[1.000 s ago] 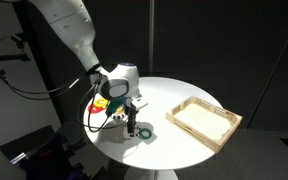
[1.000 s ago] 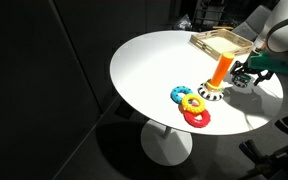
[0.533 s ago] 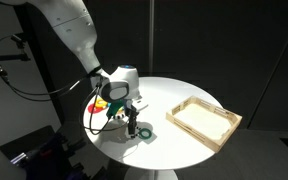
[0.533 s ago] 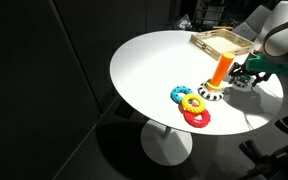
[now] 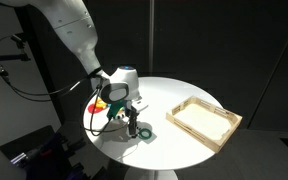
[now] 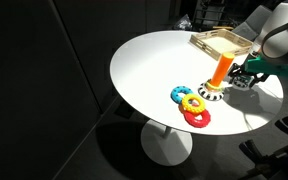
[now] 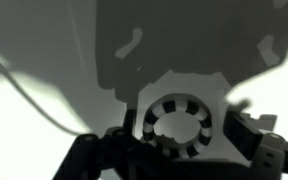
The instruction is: Put the small, black and white ring around the block
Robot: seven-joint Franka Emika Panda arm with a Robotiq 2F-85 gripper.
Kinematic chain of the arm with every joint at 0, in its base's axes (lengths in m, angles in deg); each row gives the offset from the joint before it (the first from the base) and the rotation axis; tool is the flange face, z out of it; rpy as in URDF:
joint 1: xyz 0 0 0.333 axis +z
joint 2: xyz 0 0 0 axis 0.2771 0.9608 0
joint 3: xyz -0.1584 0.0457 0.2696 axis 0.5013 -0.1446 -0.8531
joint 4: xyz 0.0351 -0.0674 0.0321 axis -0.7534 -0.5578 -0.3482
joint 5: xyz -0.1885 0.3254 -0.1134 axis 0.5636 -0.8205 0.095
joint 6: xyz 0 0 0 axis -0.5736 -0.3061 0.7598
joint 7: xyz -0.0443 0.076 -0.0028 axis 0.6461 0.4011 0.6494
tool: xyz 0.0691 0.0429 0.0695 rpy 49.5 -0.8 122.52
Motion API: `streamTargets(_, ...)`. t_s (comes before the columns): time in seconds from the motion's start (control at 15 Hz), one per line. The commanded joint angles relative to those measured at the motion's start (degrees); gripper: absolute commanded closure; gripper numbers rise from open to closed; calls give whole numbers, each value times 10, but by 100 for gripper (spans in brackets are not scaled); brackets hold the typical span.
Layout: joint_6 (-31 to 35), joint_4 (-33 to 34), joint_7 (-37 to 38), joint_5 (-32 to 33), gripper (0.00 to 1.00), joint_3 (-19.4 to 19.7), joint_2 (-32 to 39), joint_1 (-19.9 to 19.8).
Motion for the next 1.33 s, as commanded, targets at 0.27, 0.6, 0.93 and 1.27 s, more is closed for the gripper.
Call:
streamTargets(0.27,6,0,-2,-13,58,33,-11,31)
streamTargets(0.6,-31,-5,4,-6,58,55,-65,55)
streamTargets(0.93,-84,-1,13,12,58,47,-144,64)
streamTargets(1.27,-153,2,11,22,58,6,-230,50)
